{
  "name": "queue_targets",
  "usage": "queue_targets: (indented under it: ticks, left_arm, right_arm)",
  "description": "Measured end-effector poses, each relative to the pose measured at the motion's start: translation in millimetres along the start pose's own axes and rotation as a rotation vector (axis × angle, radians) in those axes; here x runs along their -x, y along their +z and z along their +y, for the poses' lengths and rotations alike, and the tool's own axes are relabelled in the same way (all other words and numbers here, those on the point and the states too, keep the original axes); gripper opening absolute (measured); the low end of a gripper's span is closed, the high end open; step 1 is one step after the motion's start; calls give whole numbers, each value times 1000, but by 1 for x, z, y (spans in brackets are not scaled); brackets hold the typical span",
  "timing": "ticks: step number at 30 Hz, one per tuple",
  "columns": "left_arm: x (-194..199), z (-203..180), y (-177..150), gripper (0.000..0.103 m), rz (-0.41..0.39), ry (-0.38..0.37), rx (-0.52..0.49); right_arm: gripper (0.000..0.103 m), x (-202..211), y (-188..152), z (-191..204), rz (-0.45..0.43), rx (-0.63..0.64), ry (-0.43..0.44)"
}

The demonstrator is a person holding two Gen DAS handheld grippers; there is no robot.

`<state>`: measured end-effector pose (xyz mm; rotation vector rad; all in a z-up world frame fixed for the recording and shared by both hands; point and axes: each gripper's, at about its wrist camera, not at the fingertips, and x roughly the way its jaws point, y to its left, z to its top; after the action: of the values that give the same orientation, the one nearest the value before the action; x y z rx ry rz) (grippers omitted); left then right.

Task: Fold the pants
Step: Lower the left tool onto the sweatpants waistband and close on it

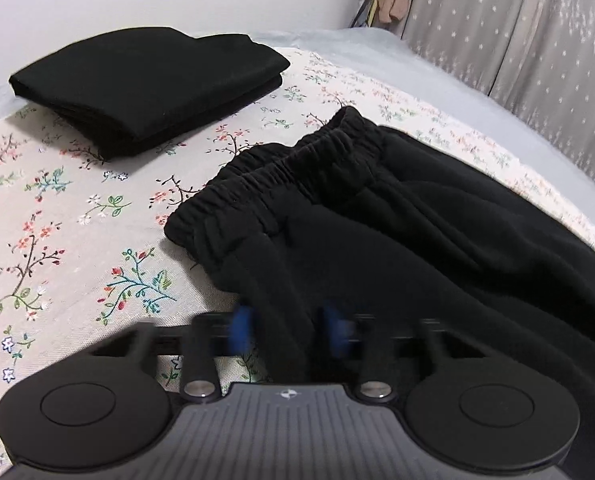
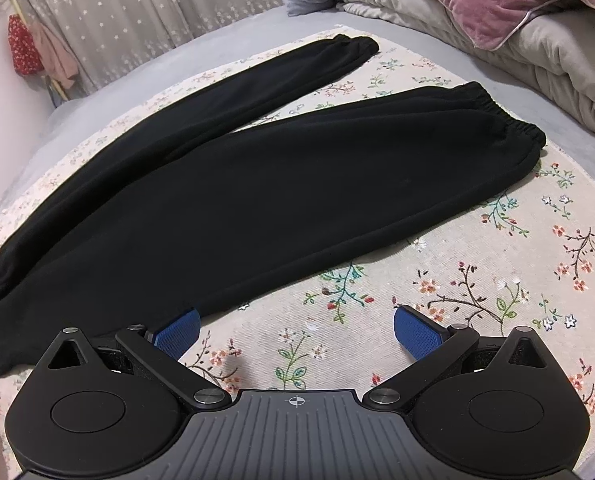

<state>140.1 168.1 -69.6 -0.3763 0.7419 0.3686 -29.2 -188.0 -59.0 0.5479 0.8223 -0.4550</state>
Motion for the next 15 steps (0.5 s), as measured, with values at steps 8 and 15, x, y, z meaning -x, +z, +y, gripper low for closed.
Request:
queue_targets:
  ticks: [8, 15]
  left_arm:
    - [18, 21, -3, 5, -42, -67, 47]
    - [49, 32, -1, 4, -106, -73, 48]
  right_arm:
    - [103, 1, -1, -3, -3, -15, 3]
    - [103, 1, -3, -5, 4, -19, -4]
